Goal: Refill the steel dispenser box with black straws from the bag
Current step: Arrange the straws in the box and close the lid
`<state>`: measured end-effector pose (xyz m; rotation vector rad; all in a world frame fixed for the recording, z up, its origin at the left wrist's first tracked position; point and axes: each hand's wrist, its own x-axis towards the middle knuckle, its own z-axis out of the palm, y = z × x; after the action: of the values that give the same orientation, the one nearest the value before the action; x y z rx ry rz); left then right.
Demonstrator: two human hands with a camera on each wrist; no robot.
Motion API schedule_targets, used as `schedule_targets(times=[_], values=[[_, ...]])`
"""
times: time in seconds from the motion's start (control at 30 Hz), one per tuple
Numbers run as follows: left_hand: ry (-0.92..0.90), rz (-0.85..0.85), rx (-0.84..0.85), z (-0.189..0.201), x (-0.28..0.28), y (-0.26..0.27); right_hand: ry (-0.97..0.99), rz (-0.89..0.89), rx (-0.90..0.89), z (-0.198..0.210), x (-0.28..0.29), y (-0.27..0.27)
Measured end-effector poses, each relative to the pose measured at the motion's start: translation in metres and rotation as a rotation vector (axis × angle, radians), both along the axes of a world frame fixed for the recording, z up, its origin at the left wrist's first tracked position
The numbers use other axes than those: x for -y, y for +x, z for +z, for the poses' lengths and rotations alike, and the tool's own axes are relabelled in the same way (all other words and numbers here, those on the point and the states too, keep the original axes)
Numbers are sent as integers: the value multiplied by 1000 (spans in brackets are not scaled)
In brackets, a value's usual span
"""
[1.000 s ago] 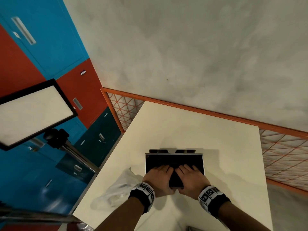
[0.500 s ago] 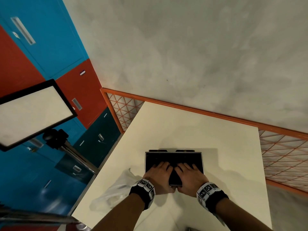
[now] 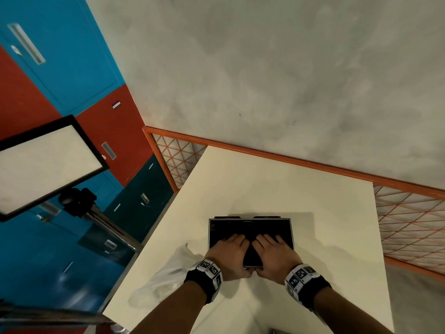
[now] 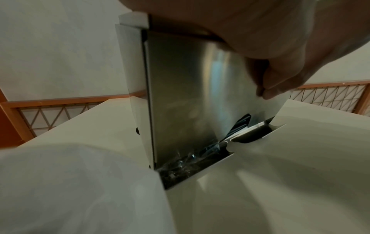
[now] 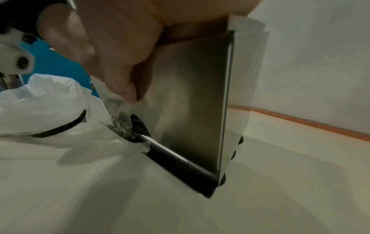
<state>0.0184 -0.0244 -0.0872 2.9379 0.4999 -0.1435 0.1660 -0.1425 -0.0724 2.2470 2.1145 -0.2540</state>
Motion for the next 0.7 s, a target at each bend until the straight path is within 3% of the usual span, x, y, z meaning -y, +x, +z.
schedule_targets(times=[0.37, 0.7], values=[[55, -4, 71, 6, -2, 1, 49, -16, 45, 6, -4, 2], [62, 6, -70, 7, -6, 5, 12, 39, 22, 4, -4, 6]])
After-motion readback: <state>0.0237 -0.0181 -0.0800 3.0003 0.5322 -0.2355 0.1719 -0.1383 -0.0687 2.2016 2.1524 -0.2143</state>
